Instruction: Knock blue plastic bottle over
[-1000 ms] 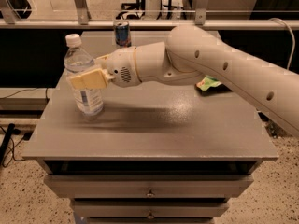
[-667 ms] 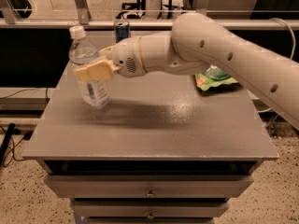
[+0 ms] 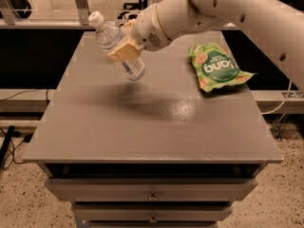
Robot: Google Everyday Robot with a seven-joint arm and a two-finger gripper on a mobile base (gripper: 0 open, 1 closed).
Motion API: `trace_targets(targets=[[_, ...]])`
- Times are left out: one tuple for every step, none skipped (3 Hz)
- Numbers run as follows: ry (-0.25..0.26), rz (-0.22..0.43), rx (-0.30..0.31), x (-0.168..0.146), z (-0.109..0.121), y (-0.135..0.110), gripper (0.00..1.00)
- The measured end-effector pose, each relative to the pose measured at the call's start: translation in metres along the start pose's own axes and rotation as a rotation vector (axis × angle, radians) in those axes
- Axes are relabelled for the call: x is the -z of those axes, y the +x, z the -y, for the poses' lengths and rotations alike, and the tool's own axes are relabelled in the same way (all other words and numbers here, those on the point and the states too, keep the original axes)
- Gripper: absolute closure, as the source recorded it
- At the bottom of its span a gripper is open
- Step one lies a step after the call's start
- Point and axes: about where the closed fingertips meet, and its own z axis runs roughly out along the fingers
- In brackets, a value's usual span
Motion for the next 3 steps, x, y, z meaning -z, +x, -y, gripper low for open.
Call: trace_targets(targets=[[0.004, -0.196, 0.161, 0.013, 0.008, 0.037, 1.00], [-0.016, -0.348, 0.266, 0.022, 0.008, 0.076, 1.00], [-0.069, -0.444, 0.334, 0.019, -0.007, 0.103, 0.84]])
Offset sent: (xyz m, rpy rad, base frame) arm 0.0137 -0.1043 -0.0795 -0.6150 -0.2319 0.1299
